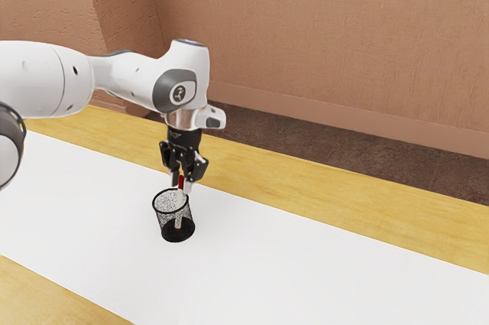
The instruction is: Take the marker out of the pen holder and place it to the left of the pen holder.
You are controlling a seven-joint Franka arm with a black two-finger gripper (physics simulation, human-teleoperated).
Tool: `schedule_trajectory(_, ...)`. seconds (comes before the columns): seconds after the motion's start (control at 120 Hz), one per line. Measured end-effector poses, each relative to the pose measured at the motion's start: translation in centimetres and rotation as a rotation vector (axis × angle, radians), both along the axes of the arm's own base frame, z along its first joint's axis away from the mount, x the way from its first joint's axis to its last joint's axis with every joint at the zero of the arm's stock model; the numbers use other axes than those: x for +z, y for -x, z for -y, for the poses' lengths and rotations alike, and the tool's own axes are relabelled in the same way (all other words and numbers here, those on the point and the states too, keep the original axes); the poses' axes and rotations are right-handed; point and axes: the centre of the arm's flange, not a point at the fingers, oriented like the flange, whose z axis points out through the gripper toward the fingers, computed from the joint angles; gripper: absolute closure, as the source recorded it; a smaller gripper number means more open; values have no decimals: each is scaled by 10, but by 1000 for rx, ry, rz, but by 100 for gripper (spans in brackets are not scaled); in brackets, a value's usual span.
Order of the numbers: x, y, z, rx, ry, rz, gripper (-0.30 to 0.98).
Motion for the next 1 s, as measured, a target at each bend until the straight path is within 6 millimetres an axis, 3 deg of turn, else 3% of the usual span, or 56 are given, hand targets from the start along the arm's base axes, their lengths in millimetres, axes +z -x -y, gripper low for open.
schedule_trajectory(0.658,3,2,-4,16,15,-1,75)
schedule_trajectory(0.808,30,5,-5,17,13,34,77)
schedule_trajectory(1.0,100,19,-12,32,8,100,78)
